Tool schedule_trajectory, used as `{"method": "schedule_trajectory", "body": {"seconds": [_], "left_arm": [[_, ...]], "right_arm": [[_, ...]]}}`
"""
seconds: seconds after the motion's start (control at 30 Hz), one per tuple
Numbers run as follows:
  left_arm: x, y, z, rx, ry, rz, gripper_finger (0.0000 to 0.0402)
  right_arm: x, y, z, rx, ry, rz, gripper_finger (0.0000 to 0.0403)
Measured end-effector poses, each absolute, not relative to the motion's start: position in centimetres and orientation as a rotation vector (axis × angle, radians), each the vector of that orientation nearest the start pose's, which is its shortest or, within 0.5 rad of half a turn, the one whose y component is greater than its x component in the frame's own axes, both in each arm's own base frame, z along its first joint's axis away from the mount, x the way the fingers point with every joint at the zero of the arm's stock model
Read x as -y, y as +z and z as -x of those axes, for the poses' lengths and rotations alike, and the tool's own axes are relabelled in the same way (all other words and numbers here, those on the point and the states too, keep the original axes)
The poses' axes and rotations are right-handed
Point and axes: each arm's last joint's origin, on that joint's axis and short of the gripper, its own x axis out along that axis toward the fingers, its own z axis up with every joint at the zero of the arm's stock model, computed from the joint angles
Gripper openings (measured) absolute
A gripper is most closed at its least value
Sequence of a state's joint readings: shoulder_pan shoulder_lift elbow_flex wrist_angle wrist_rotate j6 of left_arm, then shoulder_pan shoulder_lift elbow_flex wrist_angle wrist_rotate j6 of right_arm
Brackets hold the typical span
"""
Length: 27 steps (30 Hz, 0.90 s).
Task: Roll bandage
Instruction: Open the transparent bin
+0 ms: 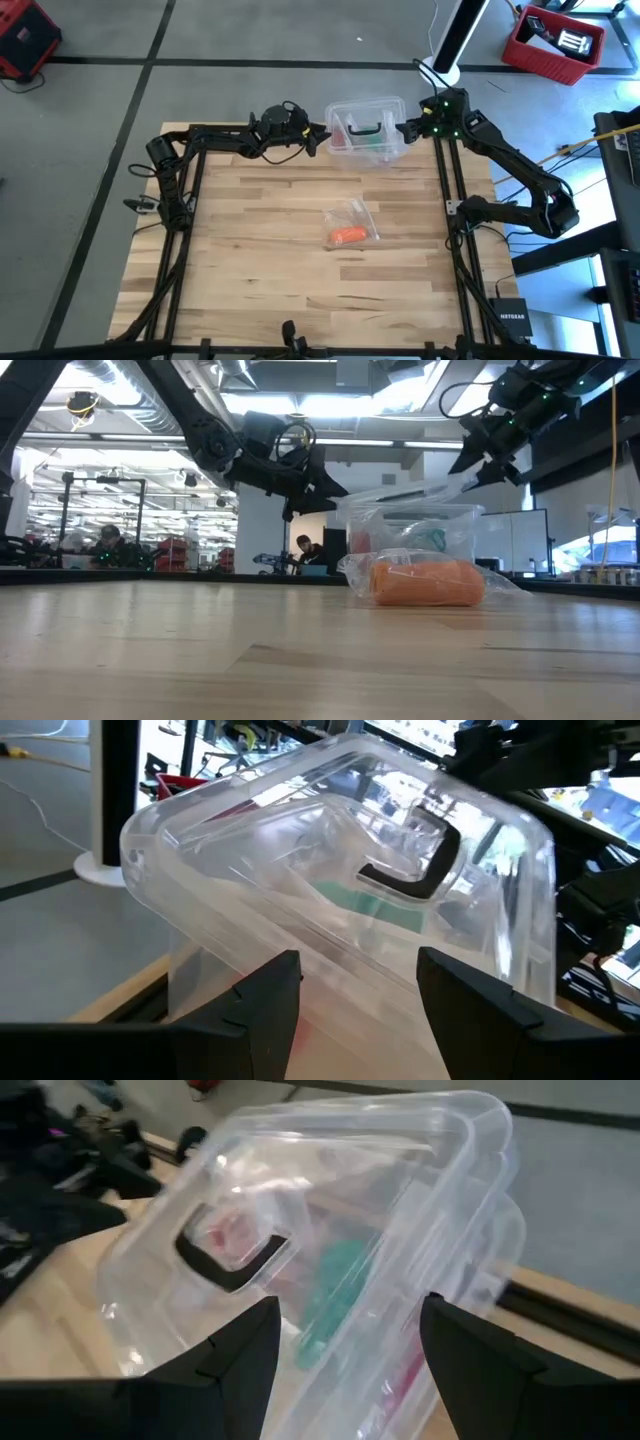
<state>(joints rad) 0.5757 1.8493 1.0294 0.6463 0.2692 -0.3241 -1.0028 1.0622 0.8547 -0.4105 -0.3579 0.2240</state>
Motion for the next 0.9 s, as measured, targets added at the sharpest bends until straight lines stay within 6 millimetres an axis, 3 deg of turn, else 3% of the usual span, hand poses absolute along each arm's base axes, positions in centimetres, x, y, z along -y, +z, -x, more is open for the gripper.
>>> {"method": "schedule_trajectory", "body": {"seconds": [0.5, 0.6, 0.8, 0.9], "left_arm": [[-20.5, 20.4, -34.1, -0.11, 0.292, 0.34, 0.0187], [-20.1, 20.4, -34.3, -0.118, 0.282, 0.318, 0.0187], [-19.8, 20.6, -34.4, -0.133, 0.264, 0.298, 0.0187], [-19.1, 22.1, -33.9, -0.138, 0.226, 0.26, 0.0187]], "right_arm": [[17.4, 29.8, -14.7, -0.314, -0.551, -0.569, 0.0228], [17.0, 30.0, -15.3, -0.314, -0.536, -0.527, 0.0183], [16.2, 30.8, -16.2, -0.297, -0.473, -0.464, 0.0031], [15.6, 31.1, -17.0, -0.31, -0.46, -0.421, 0.0019]]}}
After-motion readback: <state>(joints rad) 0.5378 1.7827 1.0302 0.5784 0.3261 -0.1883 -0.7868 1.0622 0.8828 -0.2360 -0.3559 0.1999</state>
